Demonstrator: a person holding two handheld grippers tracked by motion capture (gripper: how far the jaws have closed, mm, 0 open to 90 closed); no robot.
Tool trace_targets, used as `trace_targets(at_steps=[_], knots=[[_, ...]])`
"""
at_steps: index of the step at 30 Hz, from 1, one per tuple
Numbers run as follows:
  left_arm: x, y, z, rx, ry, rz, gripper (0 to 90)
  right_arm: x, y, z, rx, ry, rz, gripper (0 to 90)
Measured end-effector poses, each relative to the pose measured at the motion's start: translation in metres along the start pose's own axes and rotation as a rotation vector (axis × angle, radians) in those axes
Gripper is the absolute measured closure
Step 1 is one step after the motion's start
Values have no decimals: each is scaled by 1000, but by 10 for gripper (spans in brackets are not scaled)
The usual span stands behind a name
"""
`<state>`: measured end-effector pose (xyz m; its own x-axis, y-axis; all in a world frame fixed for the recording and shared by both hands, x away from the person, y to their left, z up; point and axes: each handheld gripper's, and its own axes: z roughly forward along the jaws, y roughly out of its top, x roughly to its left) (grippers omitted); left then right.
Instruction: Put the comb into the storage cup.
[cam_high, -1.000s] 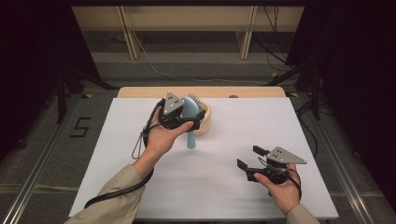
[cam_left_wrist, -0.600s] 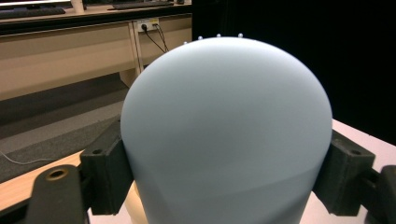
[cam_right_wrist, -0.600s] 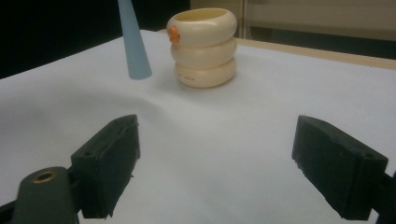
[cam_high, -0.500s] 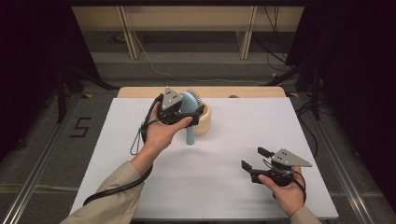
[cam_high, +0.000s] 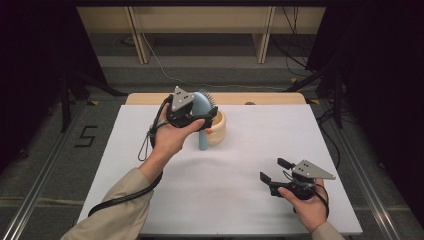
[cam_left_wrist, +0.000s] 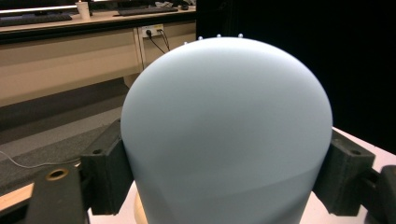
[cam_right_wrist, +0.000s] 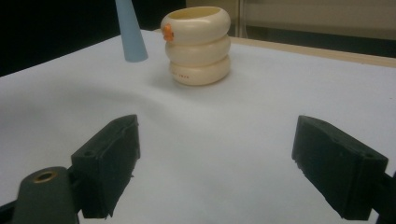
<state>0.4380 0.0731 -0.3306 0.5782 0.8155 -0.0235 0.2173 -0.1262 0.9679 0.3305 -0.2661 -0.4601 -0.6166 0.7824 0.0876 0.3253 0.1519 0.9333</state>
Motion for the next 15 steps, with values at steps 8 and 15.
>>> trace_targets(at_steps=[8,15], knots=[[2,3,3,4,2,3,194,0,0,0,2,-4,-3,160],[4,8,4,2,4,-2,194,0,-1,0,6,-3,-3,160]])
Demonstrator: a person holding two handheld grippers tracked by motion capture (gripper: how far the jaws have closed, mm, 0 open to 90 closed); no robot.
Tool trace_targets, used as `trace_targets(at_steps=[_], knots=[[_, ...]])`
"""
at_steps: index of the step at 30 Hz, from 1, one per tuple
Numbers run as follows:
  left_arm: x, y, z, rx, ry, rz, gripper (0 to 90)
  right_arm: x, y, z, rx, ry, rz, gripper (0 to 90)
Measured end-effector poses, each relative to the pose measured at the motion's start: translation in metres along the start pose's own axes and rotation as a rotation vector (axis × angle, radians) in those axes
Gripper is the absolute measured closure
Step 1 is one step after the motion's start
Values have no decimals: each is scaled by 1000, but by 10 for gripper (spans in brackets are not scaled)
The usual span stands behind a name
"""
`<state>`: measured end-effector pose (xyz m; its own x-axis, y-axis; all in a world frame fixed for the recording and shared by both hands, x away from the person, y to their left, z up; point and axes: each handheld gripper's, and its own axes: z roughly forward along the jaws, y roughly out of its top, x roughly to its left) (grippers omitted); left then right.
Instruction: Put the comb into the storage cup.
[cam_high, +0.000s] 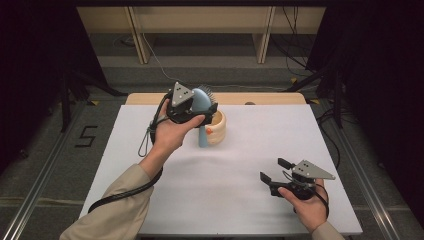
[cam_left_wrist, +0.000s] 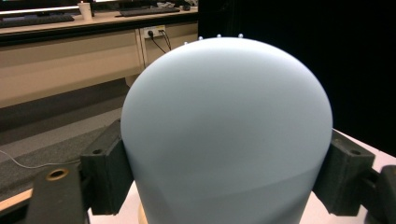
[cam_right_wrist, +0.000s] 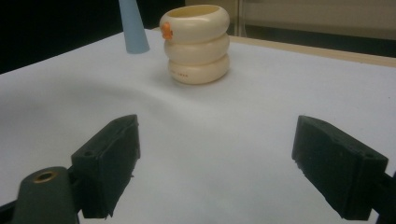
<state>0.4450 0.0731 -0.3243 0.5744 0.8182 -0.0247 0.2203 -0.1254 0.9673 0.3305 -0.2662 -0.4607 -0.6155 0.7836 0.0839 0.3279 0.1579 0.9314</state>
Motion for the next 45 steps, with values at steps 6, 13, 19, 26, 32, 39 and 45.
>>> trace_targets(at_steps=[6,13,19,26,32,39,45], knots=[[2,1,2,3,3,-2,194,0,0,0,2,-1,0,160],[4,4,3,-1,7,-5,194,0,-1,0,8,-3,-2,160],[5,6,3,-5,11,-9,194,-1,-1,0,10,-2,3,161],[5,8,4,-6,16,-11,194,-1,-1,0,9,-2,5,161],[7,11,5,-6,21,-13,194,-1,-2,0,11,-3,6,161],[8,14,5,-7,25,-16,194,-1,-2,0,16,-6,5,162],[10,16,5,-6,28,-14,194,-1,-2,0,15,-5,5,162]])
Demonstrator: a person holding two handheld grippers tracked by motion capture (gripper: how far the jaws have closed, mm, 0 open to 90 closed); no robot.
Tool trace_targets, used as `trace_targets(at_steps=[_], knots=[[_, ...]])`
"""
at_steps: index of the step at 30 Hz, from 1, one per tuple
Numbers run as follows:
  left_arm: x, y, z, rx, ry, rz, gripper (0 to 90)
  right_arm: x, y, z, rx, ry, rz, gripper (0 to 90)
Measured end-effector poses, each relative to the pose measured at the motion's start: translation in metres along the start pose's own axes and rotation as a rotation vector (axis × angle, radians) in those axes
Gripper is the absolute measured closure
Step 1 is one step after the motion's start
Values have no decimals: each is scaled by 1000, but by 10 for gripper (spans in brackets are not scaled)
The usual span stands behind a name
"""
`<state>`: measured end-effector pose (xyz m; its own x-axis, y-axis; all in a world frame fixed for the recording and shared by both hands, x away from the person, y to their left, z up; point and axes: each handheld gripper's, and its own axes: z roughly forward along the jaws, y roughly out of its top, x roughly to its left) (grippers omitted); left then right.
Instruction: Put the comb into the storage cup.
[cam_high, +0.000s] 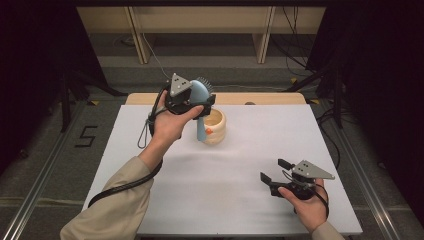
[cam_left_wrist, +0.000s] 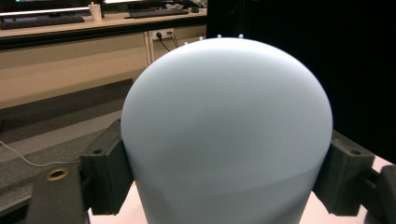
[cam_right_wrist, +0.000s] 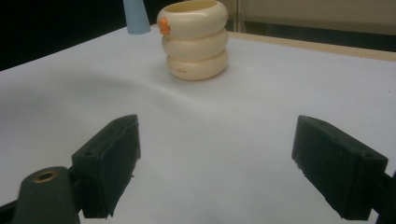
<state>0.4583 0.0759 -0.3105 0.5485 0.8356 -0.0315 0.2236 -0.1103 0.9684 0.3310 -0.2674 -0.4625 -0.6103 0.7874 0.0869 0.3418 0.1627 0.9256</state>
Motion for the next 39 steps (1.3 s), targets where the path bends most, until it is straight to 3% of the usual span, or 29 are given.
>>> trace_targets(at_steps=[39], knots=[[4,13,3,-11,17,-5,194,0,0,1,-8,1,1,157]])
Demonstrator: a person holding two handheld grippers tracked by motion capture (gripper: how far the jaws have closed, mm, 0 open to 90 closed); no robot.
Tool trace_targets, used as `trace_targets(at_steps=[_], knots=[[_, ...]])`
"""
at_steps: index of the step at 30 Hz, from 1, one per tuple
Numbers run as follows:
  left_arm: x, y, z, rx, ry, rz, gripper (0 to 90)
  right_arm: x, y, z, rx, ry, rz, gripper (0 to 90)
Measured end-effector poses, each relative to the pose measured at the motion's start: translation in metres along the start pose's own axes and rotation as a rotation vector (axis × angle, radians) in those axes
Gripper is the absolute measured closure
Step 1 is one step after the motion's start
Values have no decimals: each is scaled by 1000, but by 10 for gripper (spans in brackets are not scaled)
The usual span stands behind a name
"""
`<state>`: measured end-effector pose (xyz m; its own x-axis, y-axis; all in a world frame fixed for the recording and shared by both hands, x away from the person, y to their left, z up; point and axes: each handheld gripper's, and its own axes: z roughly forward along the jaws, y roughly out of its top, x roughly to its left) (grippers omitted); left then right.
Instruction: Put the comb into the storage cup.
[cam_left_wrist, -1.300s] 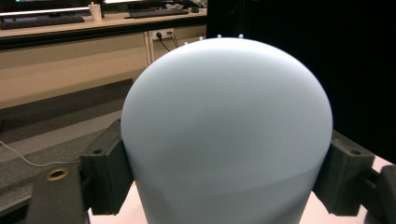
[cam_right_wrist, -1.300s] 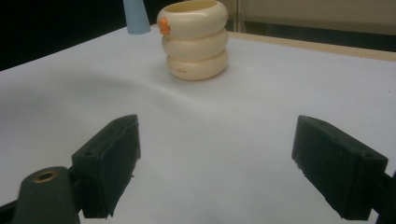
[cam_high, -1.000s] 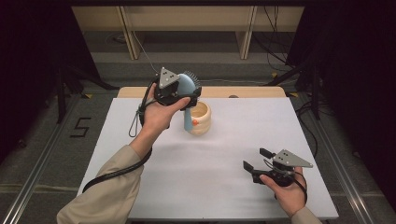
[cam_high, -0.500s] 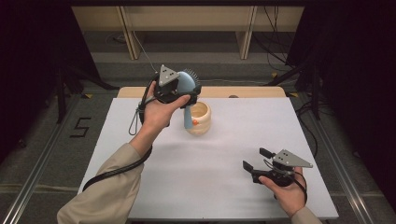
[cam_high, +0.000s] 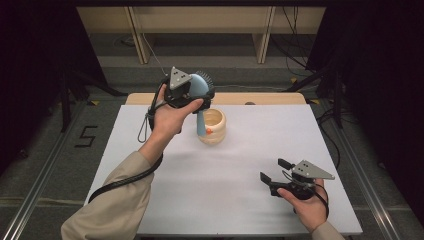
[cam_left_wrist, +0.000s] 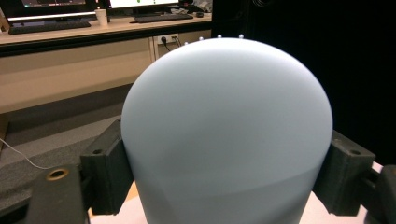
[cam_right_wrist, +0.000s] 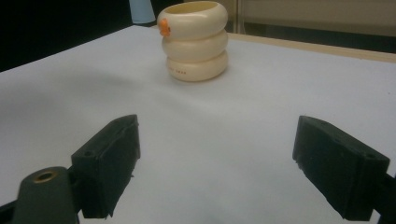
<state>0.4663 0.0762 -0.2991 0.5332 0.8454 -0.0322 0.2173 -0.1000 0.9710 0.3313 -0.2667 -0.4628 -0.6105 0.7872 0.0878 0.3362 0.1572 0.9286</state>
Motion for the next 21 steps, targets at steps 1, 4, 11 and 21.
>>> trace_targets(at_steps=[1,4,11,21], knots=[[0,0,0,-1,-1,0,194,0,0,0,2,-1,0,158],[0,2,0,-3,0,2,194,0,0,0,0,-1,1,158],[0,6,1,-8,3,1,194,0,0,0,3,-1,2,158],[0,9,4,-8,2,-5,195,0,0,1,2,-2,3,158]])
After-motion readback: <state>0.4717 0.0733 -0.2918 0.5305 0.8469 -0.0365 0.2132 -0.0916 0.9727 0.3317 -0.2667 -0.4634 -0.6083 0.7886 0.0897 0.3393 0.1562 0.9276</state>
